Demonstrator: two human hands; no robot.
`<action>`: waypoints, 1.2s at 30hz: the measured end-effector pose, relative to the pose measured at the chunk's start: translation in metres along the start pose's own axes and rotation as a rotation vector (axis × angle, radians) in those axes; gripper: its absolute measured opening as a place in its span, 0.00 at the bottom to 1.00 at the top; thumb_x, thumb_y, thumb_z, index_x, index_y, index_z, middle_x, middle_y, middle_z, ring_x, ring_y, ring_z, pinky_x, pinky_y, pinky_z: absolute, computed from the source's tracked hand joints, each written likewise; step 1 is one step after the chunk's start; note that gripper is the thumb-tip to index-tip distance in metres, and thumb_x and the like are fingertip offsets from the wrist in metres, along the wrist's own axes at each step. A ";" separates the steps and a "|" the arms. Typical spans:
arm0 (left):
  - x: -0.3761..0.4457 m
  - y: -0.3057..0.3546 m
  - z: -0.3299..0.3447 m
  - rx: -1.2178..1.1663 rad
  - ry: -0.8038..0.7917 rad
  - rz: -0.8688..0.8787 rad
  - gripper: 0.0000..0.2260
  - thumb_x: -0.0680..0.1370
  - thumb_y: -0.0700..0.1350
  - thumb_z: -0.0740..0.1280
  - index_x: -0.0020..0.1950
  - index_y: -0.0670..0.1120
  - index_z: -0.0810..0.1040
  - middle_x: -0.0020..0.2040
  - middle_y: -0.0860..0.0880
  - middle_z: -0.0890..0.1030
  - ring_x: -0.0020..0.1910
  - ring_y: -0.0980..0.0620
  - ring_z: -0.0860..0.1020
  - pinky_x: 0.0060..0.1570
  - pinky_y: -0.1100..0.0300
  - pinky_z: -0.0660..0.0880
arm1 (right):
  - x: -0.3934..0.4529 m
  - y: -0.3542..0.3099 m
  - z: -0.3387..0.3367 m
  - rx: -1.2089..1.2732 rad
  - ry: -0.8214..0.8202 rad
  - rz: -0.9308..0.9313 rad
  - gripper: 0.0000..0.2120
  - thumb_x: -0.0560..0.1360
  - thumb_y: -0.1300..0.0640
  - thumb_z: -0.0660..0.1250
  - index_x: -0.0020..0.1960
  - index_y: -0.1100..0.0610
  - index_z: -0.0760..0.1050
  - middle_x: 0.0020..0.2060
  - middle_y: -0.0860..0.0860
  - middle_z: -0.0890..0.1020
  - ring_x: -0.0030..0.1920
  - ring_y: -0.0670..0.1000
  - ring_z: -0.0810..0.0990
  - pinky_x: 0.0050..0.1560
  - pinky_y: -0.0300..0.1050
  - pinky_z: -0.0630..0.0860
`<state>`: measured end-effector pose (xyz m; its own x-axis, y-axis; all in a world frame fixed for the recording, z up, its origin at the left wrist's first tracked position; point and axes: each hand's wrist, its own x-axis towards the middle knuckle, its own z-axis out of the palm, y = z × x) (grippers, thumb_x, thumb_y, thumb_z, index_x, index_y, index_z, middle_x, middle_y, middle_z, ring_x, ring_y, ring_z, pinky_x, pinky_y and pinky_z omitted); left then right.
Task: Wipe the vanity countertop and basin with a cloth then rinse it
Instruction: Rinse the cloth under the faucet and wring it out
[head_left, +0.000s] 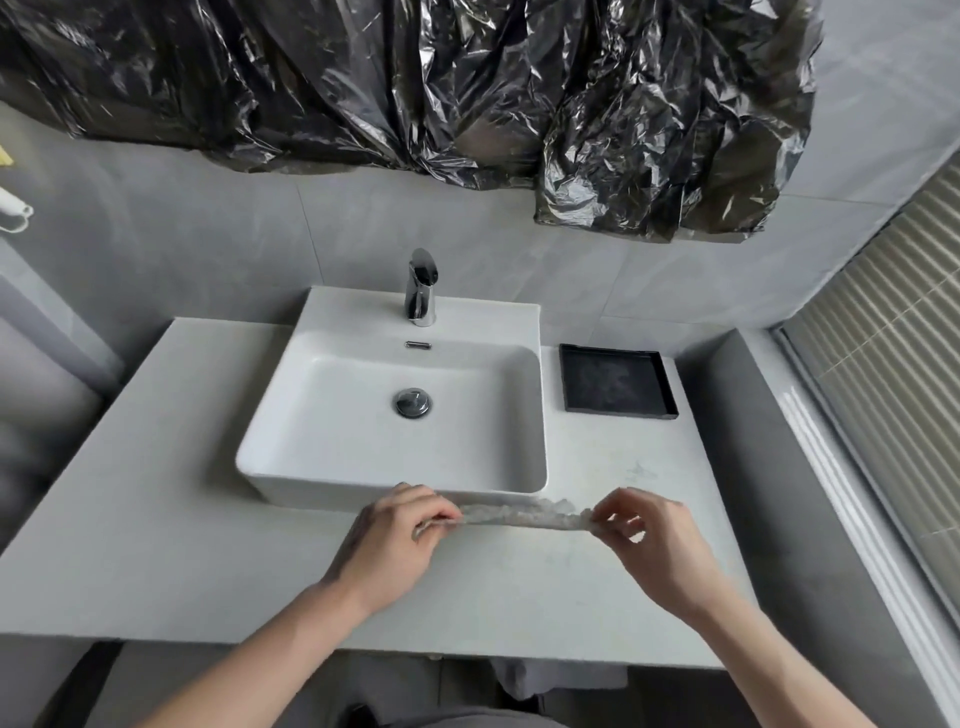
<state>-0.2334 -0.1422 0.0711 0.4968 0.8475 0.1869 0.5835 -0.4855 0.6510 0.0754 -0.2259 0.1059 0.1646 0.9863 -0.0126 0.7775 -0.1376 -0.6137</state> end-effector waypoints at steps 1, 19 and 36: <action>-0.007 0.000 0.015 -0.001 -0.049 -0.040 0.08 0.75 0.41 0.74 0.49 0.54 0.84 0.45 0.63 0.81 0.47 0.63 0.77 0.49 0.67 0.73 | -0.002 0.015 0.003 -0.012 -0.038 0.016 0.11 0.72 0.59 0.77 0.40 0.45 0.80 0.38 0.39 0.83 0.41 0.45 0.82 0.41 0.40 0.79; -0.022 0.003 0.151 0.041 -0.294 -0.597 0.08 0.80 0.50 0.67 0.56 0.55 0.83 0.52 0.59 0.84 0.51 0.59 0.81 0.52 0.61 0.78 | 0.007 0.151 0.071 -0.012 -0.398 0.274 0.10 0.71 0.60 0.68 0.44 0.45 0.81 0.40 0.42 0.86 0.41 0.40 0.83 0.45 0.38 0.80; -0.014 -0.001 0.205 0.211 -0.741 -0.466 0.26 0.72 0.38 0.61 0.71 0.51 0.67 0.67 0.55 0.62 0.68 0.49 0.65 0.64 0.48 0.72 | 0.025 0.155 0.134 -0.127 -0.400 0.549 0.18 0.77 0.52 0.65 0.66 0.52 0.71 0.60 0.54 0.76 0.59 0.57 0.75 0.59 0.49 0.74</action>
<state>-0.1091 -0.1977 -0.0835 0.4246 0.6485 -0.6318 0.8989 -0.2184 0.3799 0.1185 -0.2099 -0.0952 0.3375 0.7250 -0.6004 0.7144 -0.6126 -0.3382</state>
